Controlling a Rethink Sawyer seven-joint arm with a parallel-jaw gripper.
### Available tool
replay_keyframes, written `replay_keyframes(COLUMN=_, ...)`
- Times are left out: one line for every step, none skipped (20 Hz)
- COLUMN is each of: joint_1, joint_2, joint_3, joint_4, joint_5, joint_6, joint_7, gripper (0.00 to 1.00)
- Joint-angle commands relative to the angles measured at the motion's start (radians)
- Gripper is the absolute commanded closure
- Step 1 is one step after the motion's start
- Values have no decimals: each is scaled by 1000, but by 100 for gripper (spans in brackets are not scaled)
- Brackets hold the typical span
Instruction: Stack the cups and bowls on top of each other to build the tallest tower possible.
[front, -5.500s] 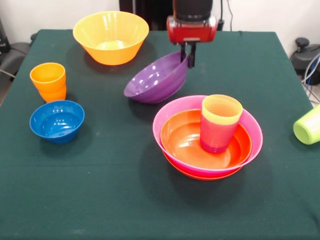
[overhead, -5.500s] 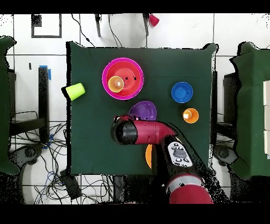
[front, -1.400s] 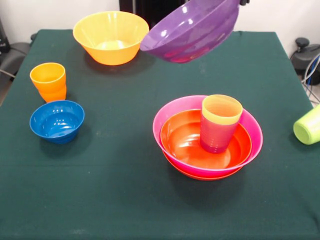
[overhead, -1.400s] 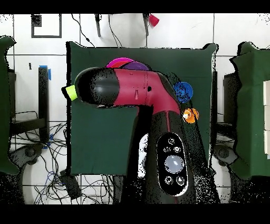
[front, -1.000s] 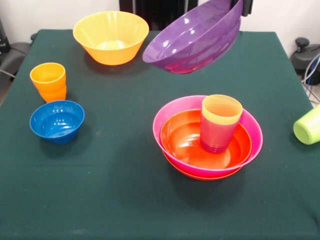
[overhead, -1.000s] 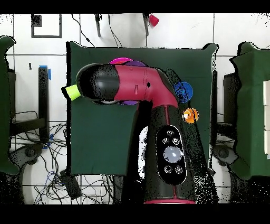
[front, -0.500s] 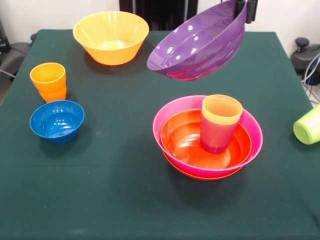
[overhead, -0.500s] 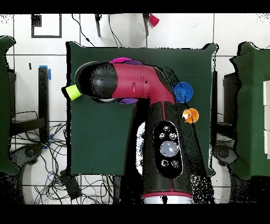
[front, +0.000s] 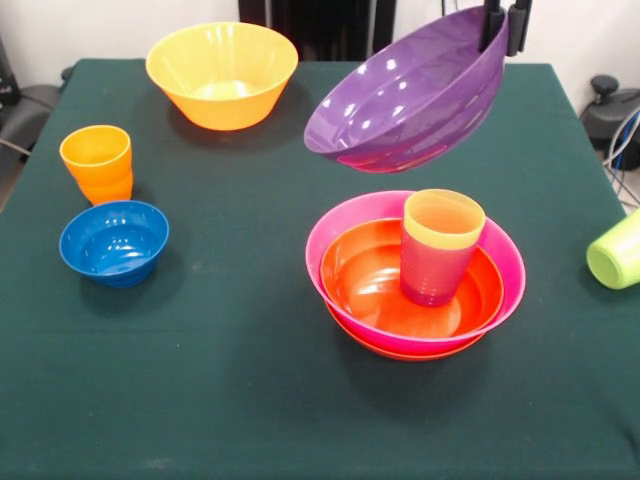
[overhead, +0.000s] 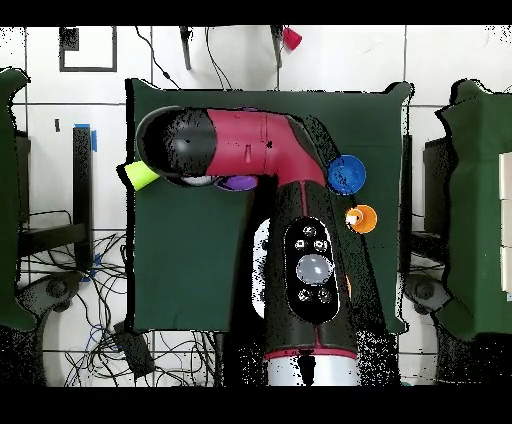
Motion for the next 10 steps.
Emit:
replay_keyframes(joint_1=20, joint_2=31, joint_3=35, joint_4=-64, joint_5=-53, joint_6=142, joint_7=17, gripper=100)
replay_keyframes(joint_1=19, joint_2=31, joint_3=39, joint_4=-64, joint_5=-49, joint_6=148, joint_7=13, gripper=100)
replay_keyframes(joint_1=18, joint_2=33, joint_3=43, joint_4=-68, joint_5=-47, joint_6=157, joint_7=9, gripper=100)
replay_keyframes(joint_1=17, joint_2=40, joint_3=47, joint_4=-81, joint_5=-45, joint_6=174, joint_7=5, gripper=100)
replay_keyframes(joint_1=15, joint_2=46, joint_3=52, joint_4=-88, joint_5=-42, joint_6=180, joint_7=0, gripper=100)
replay_keyframes(joint_1=12, joint_2=69, joint_3=50, joint_4=-111, joint_5=-50, joint_6=203, joint_7=-3, gripper=100)
replay_keyframes(joint_1=13, joint_2=84, joint_3=44, joint_4=-126, joint_5=-60, joint_6=206, joint_7=-2, gripper=100)
replay_keyframes(joint_1=12, joint_2=104, joint_3=46, joint_4=-142, joint_5=-67, joint_6=183, joint_7=-6, gripper=100)
replay_keyframes(joint_1=9, joint_2=110, joint_3=52, joint_4=-143, joint_5=-65, joint_6=168, joint_7=-13, gripper=100)
replay_keyframes(joint_1=8, joint_2=109, joint_3=62, joint_4=-145, joint_5=-63, joint_6=157, joint_7=-26, gripper=100)
